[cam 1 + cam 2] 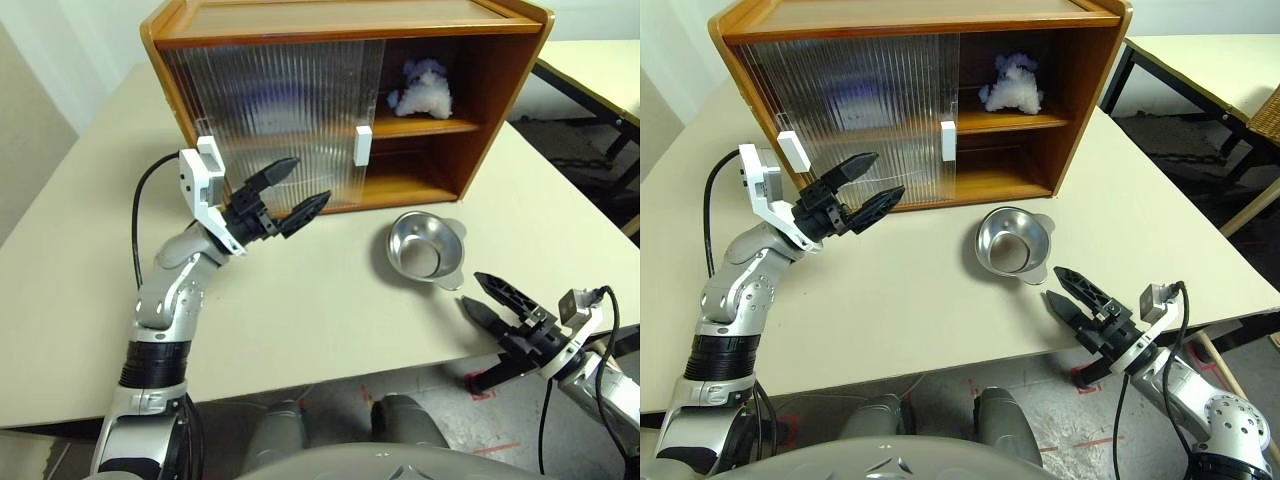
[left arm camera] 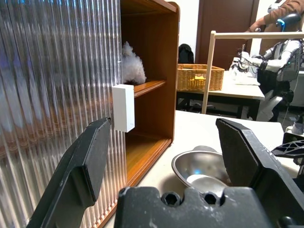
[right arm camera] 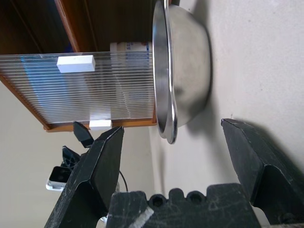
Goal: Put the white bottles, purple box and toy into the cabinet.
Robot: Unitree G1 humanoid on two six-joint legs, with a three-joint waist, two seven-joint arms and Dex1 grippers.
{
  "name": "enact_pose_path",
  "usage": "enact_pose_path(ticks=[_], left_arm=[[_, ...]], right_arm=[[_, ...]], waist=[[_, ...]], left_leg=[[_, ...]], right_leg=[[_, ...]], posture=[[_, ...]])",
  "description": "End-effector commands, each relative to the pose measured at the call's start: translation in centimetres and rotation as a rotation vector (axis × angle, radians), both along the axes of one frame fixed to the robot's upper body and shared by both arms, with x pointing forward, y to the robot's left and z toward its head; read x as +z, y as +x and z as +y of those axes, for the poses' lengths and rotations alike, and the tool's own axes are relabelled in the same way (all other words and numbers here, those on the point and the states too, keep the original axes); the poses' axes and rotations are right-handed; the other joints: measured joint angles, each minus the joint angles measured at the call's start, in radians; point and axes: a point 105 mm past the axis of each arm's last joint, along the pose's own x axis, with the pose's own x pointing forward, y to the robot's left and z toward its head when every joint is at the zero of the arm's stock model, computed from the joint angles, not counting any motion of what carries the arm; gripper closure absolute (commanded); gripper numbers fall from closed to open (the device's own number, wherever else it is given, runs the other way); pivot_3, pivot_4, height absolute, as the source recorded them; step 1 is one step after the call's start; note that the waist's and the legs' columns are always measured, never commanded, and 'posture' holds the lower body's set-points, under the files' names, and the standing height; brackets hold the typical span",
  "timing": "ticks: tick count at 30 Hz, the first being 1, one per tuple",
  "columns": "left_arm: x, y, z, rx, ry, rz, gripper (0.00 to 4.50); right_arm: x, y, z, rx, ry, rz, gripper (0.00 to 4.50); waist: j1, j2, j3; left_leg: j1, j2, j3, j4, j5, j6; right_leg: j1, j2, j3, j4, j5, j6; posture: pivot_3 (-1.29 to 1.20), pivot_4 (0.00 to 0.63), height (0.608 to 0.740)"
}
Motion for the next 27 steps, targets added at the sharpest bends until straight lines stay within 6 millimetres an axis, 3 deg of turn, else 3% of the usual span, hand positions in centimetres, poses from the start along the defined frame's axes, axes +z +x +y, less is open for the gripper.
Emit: enact_pose_path(ticks=[1,9,20,27], left_arm=[[-0.3,-0.1,-0.2,-0.004,0.008,0.002,0.00],[-0.4,-0.3,-0.3,-0.007,0.003,0.005,0.00],[-0.3,-0.2,-0.2,0.000,0.004,-0.001,0.00],[-0.4,-0.3,-0.1,0.008,0.008,-0.001,0.00]], right_arm=[[0.7,0.2,0.6,0.031,-0.014,-0.018,0.01],[1.6,0.4,1.1,0.047,-0.029,-0.034,0.01],[-0.6,0.8,1.3,0.068,-0.020,0.011,0.01],[-0.7,1.5,1.4,0.088,-0.017,-0.007,0.01]], waist=[[0.000,0.000,0.000],[0.000,0.000,0.000],[0.000,0.000,0.000],[0.000,0.000,0.000]], left_leg=[[0.000,0.000,0.000,0.000,0.000,0.000],[0.000,0.000,0.000,0.000,0.000,0.000],[0.000,0.000,0.000,0.000,0.000,0.000],[0.000,0.000,0.000,0.001,0.000,0.000]], right_leg=[[0.000,0.000,0.000,0.000,0.000,0.000],[0.000,0.000,0.000,0.000,0.000,0.000],[0.000,0.000,0.000,0.000,0.000,0.000],[0.000,0.000,0.000,0.000,0.001,0.001]], posture=[[0.02,0.000,0.740],[0.02,0.000,0.740],[0.04,0.000,0.740],[0.05,0.000,0.740]])
